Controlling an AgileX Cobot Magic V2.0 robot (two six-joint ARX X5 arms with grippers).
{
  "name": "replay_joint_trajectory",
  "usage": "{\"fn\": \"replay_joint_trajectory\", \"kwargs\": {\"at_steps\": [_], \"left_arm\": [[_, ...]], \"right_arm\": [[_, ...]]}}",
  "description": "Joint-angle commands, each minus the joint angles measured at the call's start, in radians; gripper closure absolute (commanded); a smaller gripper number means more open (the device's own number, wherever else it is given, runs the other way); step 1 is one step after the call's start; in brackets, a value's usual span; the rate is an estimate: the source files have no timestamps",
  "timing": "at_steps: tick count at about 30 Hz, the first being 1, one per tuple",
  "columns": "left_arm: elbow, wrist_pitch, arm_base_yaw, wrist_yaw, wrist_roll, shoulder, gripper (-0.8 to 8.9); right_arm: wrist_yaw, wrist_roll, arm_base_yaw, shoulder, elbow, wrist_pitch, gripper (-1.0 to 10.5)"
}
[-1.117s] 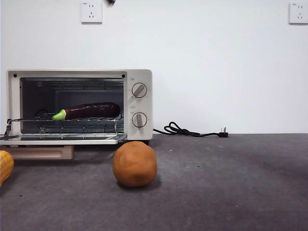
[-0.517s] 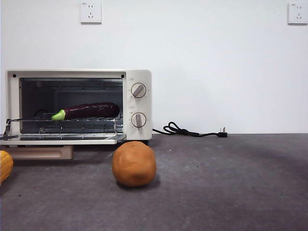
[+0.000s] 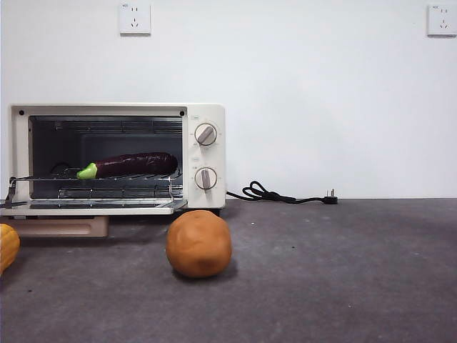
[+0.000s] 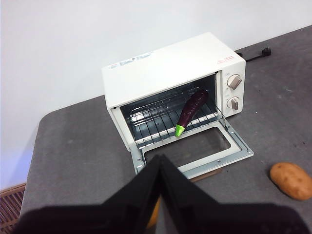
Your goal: Take the eggplant from the table,put the eggplant in the oven
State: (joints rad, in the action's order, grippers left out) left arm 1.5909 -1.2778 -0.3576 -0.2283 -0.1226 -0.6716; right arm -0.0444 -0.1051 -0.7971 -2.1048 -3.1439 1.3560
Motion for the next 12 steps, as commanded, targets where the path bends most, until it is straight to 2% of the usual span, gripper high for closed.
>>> {"fn": "replay_joint_trajectory", "kwargs": {"at_steps": [1, 8, 12], "left_arm": [[-0.005, 0.005, -0.004, -0.001, 0.000, 0.001, 8.19], [-0.005, -0.011, -0.004, -0.008, 0.000, 0.001, 8.19], [-0.005, -0.010, -0.004, -0.008, 0.000, 0.001, 8.19]], "right_arm": [[0.065, 0.048, 0.000, 0.032, -0.078, 0.021, 7.3], [0.116, 0.058, 0.000, 0.161, -0.053, 0.023, 7.3], [0.202, 0.082, 0.000, 0.284, 0.052, 0.023, 7.3]]}}
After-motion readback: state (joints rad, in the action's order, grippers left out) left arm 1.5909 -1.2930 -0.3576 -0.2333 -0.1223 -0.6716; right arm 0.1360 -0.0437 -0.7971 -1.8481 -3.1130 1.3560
